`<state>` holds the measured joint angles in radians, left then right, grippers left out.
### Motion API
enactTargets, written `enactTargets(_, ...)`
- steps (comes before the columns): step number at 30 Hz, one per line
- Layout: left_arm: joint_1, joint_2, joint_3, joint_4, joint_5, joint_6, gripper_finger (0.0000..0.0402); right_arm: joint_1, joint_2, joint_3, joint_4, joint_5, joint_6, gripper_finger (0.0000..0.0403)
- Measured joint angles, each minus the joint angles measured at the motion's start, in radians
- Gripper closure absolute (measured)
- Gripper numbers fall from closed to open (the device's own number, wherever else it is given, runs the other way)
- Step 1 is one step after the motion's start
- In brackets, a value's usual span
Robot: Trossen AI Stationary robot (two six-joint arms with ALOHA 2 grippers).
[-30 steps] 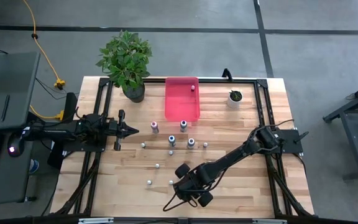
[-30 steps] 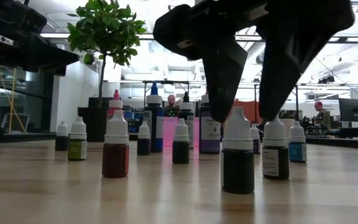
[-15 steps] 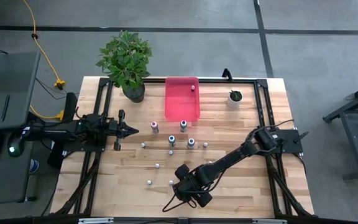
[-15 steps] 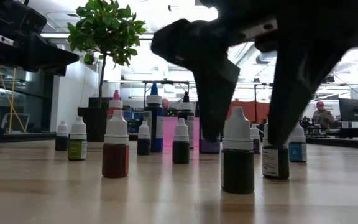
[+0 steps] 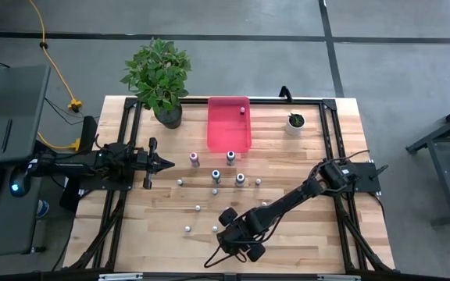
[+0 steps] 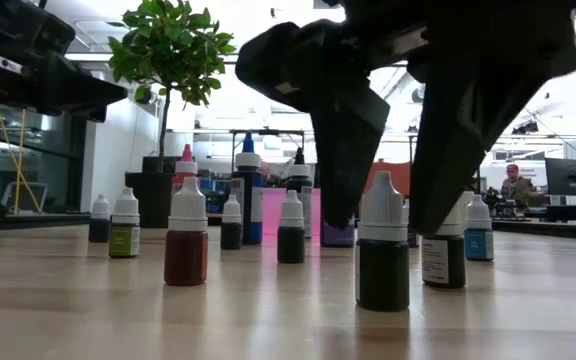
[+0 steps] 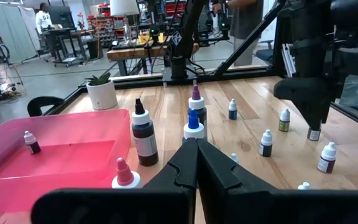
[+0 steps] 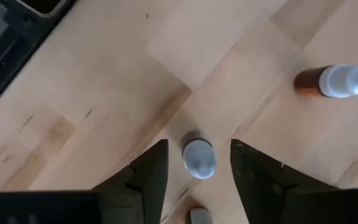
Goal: Pick & Place food coloring
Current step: Put the purple food coloring bottle into the pink bin
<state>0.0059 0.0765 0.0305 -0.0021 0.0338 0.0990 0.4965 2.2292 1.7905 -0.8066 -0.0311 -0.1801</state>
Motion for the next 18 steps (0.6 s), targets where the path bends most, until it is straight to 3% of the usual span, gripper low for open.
enactTargets(18, 0.0, 0.0, 0.0, 0.0, 0.0, 0.0, 0.0401, 0.0, 0.0, 0.0, -0.025, 0.001, 0.048, 0.0329)
